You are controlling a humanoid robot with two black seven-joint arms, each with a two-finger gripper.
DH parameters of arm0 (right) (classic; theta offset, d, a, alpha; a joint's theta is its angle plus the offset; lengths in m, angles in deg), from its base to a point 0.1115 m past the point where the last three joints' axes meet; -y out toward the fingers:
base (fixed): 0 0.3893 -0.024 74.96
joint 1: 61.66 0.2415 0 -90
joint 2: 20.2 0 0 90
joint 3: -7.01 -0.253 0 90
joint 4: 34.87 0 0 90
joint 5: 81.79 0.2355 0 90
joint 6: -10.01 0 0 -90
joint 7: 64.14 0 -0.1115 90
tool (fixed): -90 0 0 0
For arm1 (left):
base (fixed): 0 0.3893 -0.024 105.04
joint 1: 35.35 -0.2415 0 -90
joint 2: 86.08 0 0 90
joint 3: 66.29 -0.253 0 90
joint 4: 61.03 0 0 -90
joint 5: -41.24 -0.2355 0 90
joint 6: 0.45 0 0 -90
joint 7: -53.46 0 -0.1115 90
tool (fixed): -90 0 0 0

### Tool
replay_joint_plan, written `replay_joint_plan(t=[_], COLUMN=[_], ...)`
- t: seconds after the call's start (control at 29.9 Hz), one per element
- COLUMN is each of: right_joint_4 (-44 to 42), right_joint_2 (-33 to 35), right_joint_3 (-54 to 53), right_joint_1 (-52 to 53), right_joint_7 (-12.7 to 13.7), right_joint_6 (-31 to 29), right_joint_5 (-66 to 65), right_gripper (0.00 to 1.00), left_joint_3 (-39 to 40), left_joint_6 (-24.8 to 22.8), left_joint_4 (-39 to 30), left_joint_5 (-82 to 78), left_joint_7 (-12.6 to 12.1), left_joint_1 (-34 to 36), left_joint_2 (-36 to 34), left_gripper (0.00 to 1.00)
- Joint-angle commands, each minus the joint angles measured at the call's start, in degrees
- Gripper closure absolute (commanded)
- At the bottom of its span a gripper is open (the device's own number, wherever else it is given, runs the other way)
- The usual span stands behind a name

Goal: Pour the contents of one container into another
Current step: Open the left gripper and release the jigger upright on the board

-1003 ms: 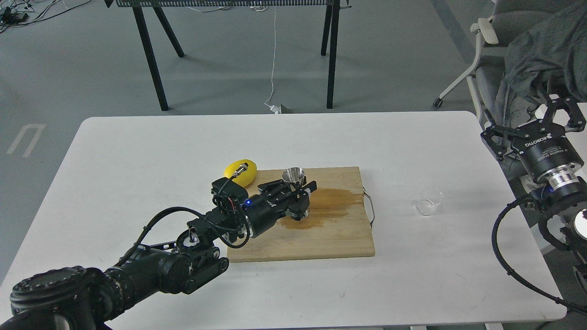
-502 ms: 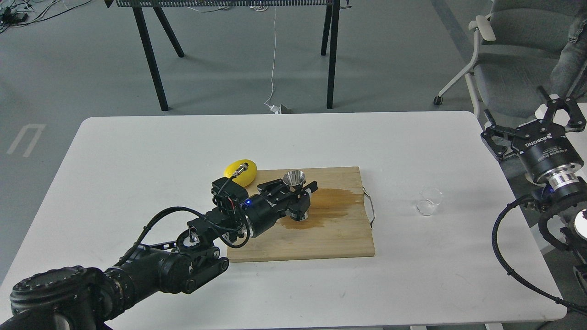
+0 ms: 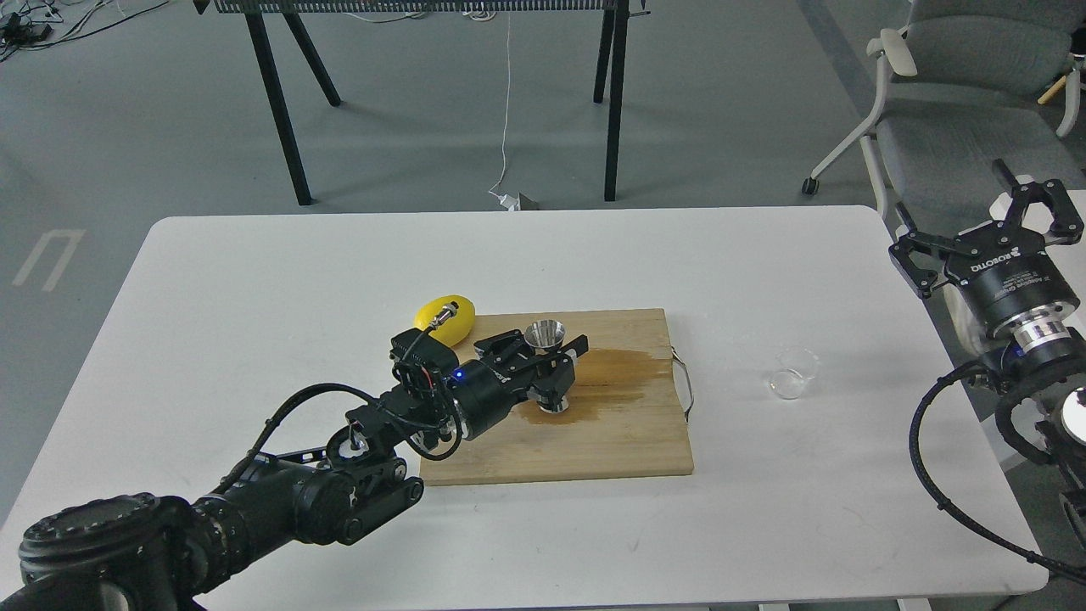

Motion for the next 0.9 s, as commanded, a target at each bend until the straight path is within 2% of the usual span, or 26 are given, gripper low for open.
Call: replay_joint_plan(t=[0.0,0.23,0.27,0.3,0.33,0.7,0.87], right_joint_4=[0.0,0.1,0.1,0.1,0.1,0.0,0.0], right_joint_2=[0.0,0.1,0.1,0.1,0.1,0.1,0.1], right_joint_3=[0.0,0.0,-0.1,-0.1,-0.1,-0.2,-0.2], right_joint_1=[0.0,0.0,0.0,0.0,0.0,-0.1,-0.2], right_joint_7=[0.0,0.0,0.0,0.0,0.0,-0.1,-0.1], right_joint_6=[0.0,0.0,0.0,0.0,0.0,0.0,0.0], right_joint_5=[0.0,0.0,0.0,0.0,0.0,0.0,0.0], right_gripper=[0.0,0.0,0.0,0.0,0.0,0.0,0.0], left_joint_3=[0.0,0.0,0.0,0.0,0.0,0.0,0.0], left_joint_6=[0.2,0.4,0.4,0.4,0.4,0.7,0.8], left_joint_4=[0.0,-0.1,-0.1,-0.2,-0.2,-0.9,-1.1], left_joint_5=[0.0,0.0,0.0,0.0,0.0,0.0,0.0], left_joint_7=[0.0,0.0,0.0,0.0,0.0,0.0,0.0], left_joint_1=[0.0,-0.3,-0.3,-0.3,-0.3,-1.1,-1.9], left_joint_2=[0.0,0.0,0.0,0.0,0.0,0.0,0.0], left_gripper=[0.49,0.36,0.32,0.18,0.16,0.07,0.06])
